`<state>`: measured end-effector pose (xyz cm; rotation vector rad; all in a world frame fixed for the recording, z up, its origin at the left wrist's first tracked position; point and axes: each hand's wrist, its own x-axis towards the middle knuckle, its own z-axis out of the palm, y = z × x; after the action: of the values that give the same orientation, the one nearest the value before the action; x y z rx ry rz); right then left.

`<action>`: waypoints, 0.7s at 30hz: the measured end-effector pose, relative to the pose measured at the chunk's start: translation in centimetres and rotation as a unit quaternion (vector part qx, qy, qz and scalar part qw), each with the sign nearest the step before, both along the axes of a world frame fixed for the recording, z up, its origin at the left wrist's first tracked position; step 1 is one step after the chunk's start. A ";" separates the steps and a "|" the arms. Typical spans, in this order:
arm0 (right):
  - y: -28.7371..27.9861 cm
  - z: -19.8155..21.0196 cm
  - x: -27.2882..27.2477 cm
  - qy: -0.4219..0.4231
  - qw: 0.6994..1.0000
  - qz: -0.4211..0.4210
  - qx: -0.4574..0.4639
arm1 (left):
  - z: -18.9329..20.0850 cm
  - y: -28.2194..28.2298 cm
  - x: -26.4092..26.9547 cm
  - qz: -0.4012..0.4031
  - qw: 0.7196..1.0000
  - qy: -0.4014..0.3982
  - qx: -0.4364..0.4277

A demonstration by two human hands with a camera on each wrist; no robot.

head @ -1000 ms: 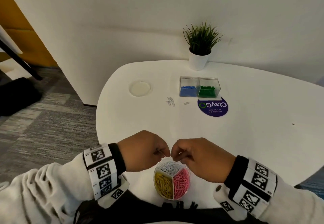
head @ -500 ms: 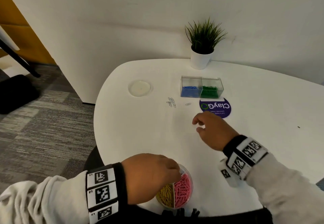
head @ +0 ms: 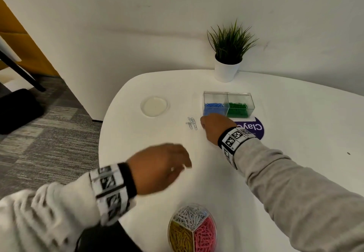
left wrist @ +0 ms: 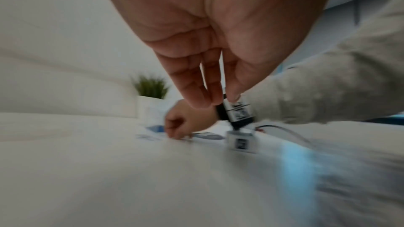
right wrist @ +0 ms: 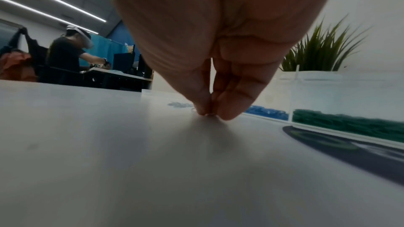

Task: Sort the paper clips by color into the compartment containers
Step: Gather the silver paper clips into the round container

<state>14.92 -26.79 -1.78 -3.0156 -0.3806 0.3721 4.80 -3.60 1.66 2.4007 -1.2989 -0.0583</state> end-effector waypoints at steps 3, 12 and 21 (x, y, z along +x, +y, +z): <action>0.4 -0.3 0.6 0.043 0.995 -0.058 0.062 | -1.5 -0.7 7.1 0.109 0.987 -0.017 0.116; 2.2 -1.3 2.5 0.033 0.993 -0.050 0.099 | -4.8 -5.2 15.1 0.138 0.966 0.030 0.217; 2.5 -1.9 0.9 -0.047 0.997 0.063 0.008 | -5.2 -3.6 12.1 0.133 0.958 -0.022 0.254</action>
<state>15.82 -24.30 -3.68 -3.0096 -0.5805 0.2359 16.93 -7.18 -3.55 3.0075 -1.0609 -0.2967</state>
